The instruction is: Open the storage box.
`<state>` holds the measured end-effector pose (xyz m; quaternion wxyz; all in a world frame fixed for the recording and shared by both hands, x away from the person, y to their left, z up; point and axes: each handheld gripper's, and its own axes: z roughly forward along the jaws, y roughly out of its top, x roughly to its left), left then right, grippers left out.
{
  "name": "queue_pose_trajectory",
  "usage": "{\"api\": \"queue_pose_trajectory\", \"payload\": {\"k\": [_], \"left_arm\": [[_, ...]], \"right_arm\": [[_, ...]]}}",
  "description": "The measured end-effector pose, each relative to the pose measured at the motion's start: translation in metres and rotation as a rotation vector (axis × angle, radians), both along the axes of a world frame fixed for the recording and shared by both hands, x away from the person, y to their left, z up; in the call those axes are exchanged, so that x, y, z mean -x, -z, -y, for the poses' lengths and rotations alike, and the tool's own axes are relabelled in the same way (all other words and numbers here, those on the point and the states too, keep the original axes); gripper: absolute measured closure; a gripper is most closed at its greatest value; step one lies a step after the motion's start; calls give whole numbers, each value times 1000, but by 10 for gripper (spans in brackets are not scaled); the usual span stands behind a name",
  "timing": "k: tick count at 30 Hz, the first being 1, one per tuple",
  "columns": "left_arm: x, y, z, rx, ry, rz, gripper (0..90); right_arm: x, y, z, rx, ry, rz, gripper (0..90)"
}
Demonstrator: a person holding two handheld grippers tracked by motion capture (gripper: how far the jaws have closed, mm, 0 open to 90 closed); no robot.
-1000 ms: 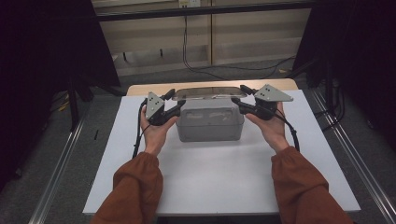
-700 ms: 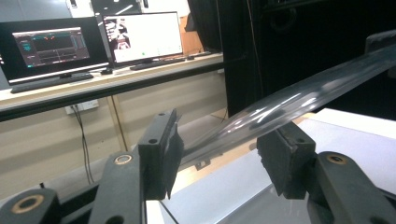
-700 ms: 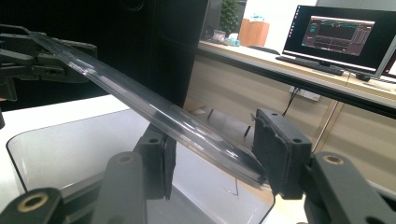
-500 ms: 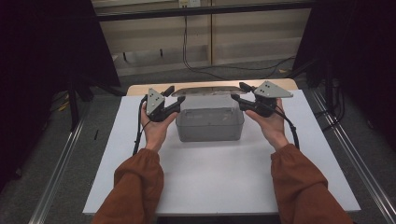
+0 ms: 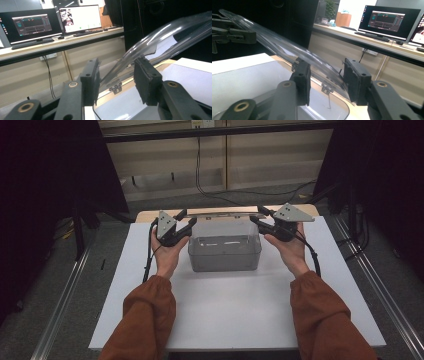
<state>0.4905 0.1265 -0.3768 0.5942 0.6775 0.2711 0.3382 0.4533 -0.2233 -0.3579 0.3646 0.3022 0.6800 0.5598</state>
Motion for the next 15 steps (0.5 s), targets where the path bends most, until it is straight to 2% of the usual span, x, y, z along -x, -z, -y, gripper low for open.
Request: {"api": "queue_pose_trajectory", "payload": {"k": [5, 15], "left_arm": [[-4, 3, -2, 7, -3, -11, 594], [-10, 1, -1, -2, -5, -14, 615]], "right_arm": [[-2, 1, 1, 3, 1, 9, 597], [-12, 4, 2, 2, 10, -6, 605]]}}
